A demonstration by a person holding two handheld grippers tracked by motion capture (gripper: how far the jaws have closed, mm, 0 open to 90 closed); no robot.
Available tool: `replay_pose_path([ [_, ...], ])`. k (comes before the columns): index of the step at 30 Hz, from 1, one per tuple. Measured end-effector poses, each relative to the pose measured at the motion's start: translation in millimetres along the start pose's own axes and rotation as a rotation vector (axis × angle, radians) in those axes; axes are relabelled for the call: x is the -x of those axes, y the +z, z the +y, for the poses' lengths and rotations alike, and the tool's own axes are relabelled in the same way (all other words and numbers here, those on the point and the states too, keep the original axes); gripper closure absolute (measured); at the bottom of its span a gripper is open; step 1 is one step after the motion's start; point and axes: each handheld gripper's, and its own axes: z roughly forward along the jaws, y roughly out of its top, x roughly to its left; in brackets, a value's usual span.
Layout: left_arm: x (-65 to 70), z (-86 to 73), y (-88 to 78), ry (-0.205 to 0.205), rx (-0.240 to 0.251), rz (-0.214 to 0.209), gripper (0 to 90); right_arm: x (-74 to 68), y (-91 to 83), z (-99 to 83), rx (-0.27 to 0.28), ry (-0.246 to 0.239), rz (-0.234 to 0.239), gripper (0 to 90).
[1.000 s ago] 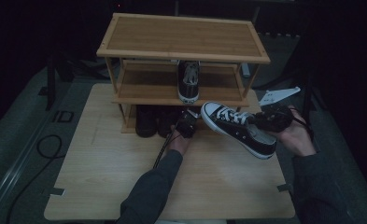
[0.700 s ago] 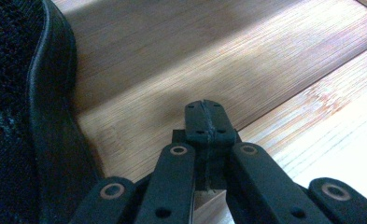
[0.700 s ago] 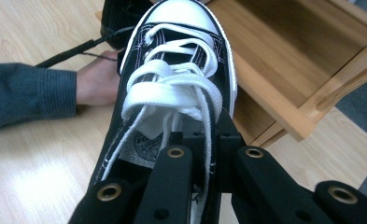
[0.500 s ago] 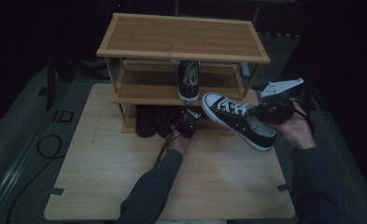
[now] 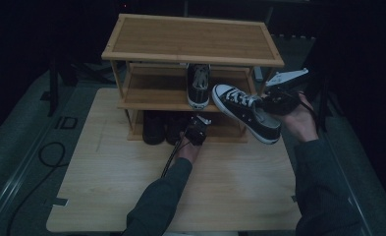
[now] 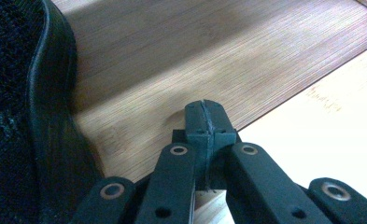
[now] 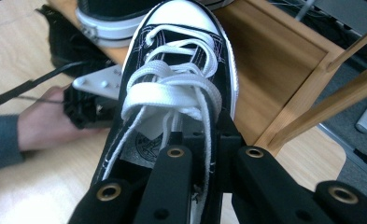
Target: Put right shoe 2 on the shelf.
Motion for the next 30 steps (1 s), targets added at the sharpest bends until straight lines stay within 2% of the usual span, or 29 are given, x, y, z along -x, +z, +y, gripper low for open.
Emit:
replay_pose_path([
  [5, -0.1, 0.0, 0.0, 0.0, 0.0, -0.001, 90.0, 4.3, 10.0, 5.9, 0.007, 0.023, -0.016, 87.6],
  [10, -0.1, -0.1, 0.0, 0.001, 0.001, 0.0, 90.0, 2.9, 17.7, 8.0, 0.02, 0.035, -0.052, 87.5],
  [16, 0.0, -0.1, 0.0, 0.0, 0.001, 0.0, 90.0, 5.0, 25.5, 11.5, 0.041, 0.063, -0.06, 87.5],
  [23, -0.2, -0.1, 0.0, 0.001, 0.001, -0.001, 90.0, 6.8, 32.9, 14.3, 0.038, 0.088, -0.071, 87.5],
  [26, -0.2, -0.1, 0.0, 0.0, 0.0, -0.001, 90.0, 7.5, 33.4, 15.5, 0.061, 0.114, -0.081, 87.5],
  [30, 0.0, -0.1, 0.0, 0.0, 0.0, 0.0, 90.0, 7.5, 34.8, 15.8, 0.06, 0.115, -0.078, 87.4],
])
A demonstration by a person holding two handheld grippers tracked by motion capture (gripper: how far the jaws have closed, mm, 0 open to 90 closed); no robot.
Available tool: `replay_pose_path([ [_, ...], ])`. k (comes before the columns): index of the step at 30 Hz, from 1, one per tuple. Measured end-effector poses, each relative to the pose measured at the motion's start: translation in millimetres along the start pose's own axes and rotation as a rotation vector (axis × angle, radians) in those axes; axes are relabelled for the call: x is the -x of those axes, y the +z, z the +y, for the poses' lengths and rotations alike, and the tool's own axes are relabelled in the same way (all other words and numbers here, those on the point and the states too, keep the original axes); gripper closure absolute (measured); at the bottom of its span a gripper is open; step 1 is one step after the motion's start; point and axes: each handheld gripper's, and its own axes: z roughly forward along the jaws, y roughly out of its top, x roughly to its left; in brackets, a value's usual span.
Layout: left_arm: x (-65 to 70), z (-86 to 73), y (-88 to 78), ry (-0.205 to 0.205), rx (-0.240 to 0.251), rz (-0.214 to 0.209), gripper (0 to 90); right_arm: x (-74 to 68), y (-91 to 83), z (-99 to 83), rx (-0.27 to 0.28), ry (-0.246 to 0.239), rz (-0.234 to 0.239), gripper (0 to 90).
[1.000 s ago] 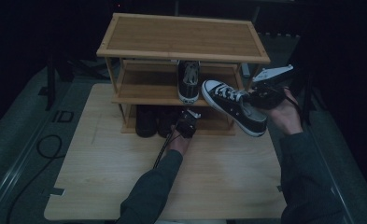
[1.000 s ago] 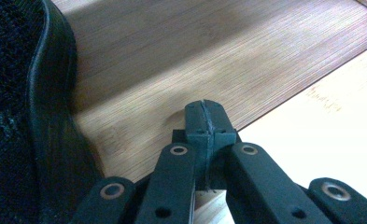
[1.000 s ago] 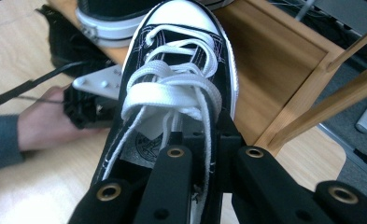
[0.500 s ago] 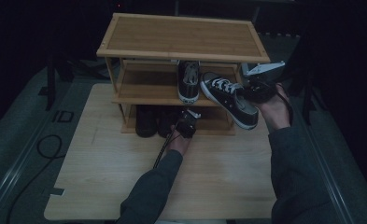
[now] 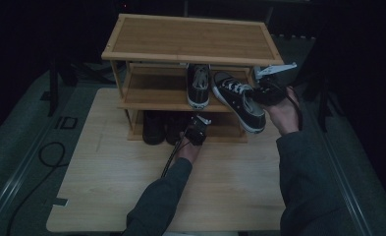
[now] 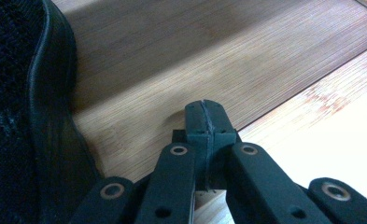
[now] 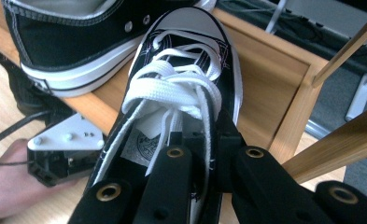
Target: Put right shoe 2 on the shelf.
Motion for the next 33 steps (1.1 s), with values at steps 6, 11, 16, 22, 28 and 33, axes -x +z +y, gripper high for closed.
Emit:
replay_pose_path([
  [6, -0.2, 0.1, -0.2, 0.002, -0.003, 0.0, 90.0, 0.0, 1.3, -2.3, -0.019, -0.019, -0.011, 85.0],
  [11, -0.2, 0.0, -0.1, 0.003, -0.002, 0.0, 90.0, 1.1, -3.0, -3.3, -0.011, -0.017, -0.017, 78.4],
  [16, 0.0, 0.0, -0.1, -0.001, -0.001, 0.001, 90.0, 2.2, -12.0, -2.9, 0.014, -0.01, -0.007, 73.5],
  [22, 0.0, 0.0, -0.1, -0.003, -0.001, 0.001, 90.0, 1.6, -27.6, -0.6, 0.065, -0.01, 0.013, 72.3],
  [28, 0.1, -0.1, 0.0, -0.004, 0.0, -0.001, 90.0, 4.2, -45.0, -5.4, 0.101, -0.011, 0.001, 71.7],
  [33, 0.0, -0.2, -0.1, -0.003, 0.0, -0.002, 90.0, 9.8, -60.9, -12.7, 0.132, 0.009, 0.001, 70.9],
])
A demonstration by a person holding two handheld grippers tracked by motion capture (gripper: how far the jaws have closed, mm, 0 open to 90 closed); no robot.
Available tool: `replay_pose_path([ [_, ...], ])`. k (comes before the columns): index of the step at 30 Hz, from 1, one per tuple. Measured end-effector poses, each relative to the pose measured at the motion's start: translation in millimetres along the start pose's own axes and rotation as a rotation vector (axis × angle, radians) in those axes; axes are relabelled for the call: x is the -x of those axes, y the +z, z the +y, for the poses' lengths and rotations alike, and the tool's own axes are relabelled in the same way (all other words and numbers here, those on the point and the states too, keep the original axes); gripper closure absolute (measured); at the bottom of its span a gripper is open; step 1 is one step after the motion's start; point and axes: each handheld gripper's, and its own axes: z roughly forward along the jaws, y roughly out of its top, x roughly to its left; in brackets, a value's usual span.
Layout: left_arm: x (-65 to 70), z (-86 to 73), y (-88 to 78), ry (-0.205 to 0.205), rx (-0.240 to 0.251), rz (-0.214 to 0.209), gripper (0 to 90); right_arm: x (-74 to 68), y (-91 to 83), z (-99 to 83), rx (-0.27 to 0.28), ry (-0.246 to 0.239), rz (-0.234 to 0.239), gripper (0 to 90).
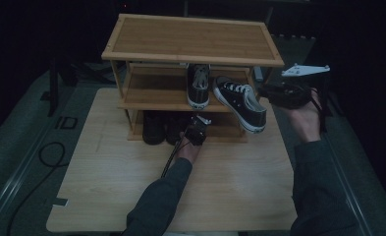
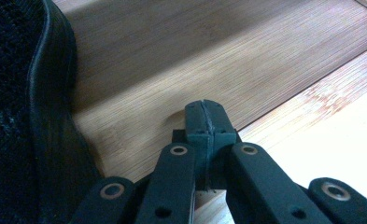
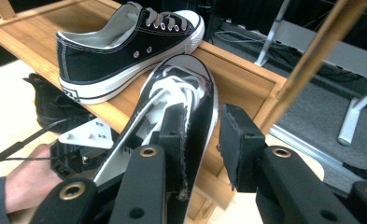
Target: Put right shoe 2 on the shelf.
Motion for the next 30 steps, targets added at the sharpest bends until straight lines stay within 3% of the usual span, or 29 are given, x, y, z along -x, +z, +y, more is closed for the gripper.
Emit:
replay_pose_path([
  [5, 0.0, -0.1, -0.1, 0.0, -0.001, 0.0, 90.0, 3.3, -10.3, -12.2, -0.02, 0.006, 0.002, 76.2],
  [9, 0.0, 0.0, -0.1, 0.0, 0.0, 0.001, 90.0, 5.6, -13.9, -25.1, -0.064, 0.006, -0.019, 89.8],
  [13, 0.0, -0.1, 0.0, -0.001, 0.001, 0.0, 90.0, 4.0, -14.9, -39.9, -0.102, 0.001, -0.022, 90.0],
  [16, 0.0, -0.1, 0.0, -0.001, 0.001, 0.0, 90.0, 1.4, -17.8, -47.1, -0.1, 0.004, -0.012, 90.0],
  [23, 0.1, 0.0, 0.0, -0.001, 0.001, 0.001, 90.0, -19.0, -33.6, -73.0, -0.101, -0.019, 0.028, 90.0],
  [30, 0.3, 0.0, 0.0, -0.001, 0.0, 0.003, 90.0, -35.6, -32.0, -84.5, -0.116, -0.041, 0.08, 90.0],
])
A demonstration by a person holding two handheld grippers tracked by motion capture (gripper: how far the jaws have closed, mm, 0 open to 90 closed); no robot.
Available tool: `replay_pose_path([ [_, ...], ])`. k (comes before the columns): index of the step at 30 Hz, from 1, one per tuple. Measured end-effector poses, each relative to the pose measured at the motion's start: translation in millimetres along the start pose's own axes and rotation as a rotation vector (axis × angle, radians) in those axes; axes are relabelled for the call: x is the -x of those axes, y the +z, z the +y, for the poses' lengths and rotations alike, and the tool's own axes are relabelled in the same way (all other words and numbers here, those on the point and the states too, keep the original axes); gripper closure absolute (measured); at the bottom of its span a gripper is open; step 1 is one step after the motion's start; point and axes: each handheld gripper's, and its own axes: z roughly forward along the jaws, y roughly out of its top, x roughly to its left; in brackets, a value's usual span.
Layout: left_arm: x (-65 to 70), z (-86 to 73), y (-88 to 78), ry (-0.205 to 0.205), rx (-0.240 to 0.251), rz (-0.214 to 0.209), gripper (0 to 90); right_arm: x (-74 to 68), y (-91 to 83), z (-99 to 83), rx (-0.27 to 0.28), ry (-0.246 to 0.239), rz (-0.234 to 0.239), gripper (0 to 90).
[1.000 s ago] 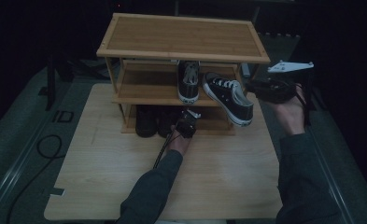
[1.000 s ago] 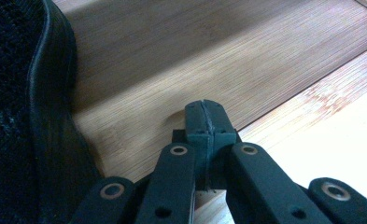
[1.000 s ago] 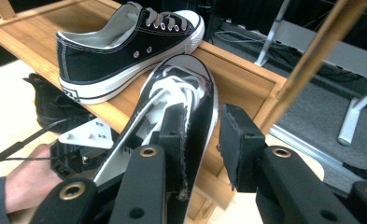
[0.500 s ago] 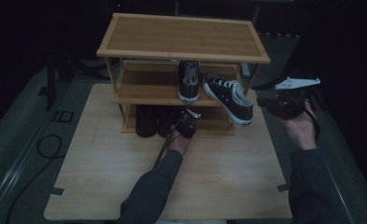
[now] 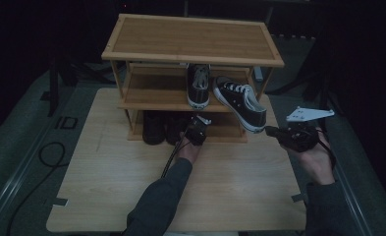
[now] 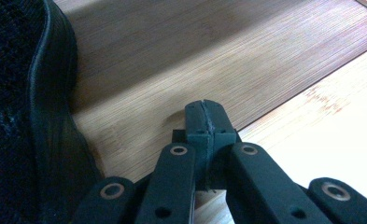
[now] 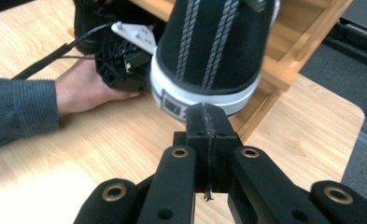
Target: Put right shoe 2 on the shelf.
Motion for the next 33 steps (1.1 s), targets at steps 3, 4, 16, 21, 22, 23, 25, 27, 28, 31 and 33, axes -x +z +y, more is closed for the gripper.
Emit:
replay_pose_path([
  [3, -0.1, 0.0, 0.0, 0.0, 0.0, -0.001, 90.0, -2.3, 3.6, -1.1, -0.001, -0.002, 0.012, 90.0],
  [4, -0.2, -0.1, 0.0, -0.001, 0.0, -0.002, 90.0, -2.4, 4.0, -1.2, 0.002, -0.002, 0.012, 90.0],
  [16, 0.0, 0.2, 0.1, -0.001, 0.0, 0.0, 90.0, 0.8, 7.6, 1.5, 0.021, 0.016, 0.005, 90.0],
  [21, -0.2, 0.3, 0.1, -0.002, -0.001, -0.001, 90.0, 0.8, 16.0, 6.3, 0.024, 0.015, 0.039, 90.0],
  [22, -0.3, 0.3, 0.1, -0.002, -0.002, -0.001, 90.0, 0.4, 16.6, 7.0, 0.026, 0.016, 0.043, 90.0],
  [23, -0.2, 0.2, 0.1, -0.002, -0.001, -0.001, 90.0, -0.4, 17.2, 8.4, 0.029, 0.017, 0.044, 90.0],
  [25, -0.1, 0.2, 0.1, -0.002, -0.001, 0.0, 90.0, -1.3, 18.3, 10.5, 0.034, 0.016, 0.05, 90.0],
  [27, -0.2, 0.0, 0.0, -0.004, -0.001, 0.0, 90.0, -2.3, 19.6, 11.7, 0.033, 0.015, 0.049, 90.0],
  [28, -0.1, -0.1, 0.0, -0.003, 0.0, 0.001, 90.0, -2.6, 20.3, 11.8, 0.036, 0.017, 0.051, 90.0],
  [31, -0.1, 0.0, 0.0, -0.003, 0.0, 0.0, 90.0, -3.5, 25.5, 11.1, 0.041, 0.024, 0.053, 90.0],
  [33, -0.1, -0.1, 0.0, -0.003, 0.0, 0.0, 90.0, -4.4, 28.6, 11.5, 0.047, 0.027, 0.066, 90.0],
])
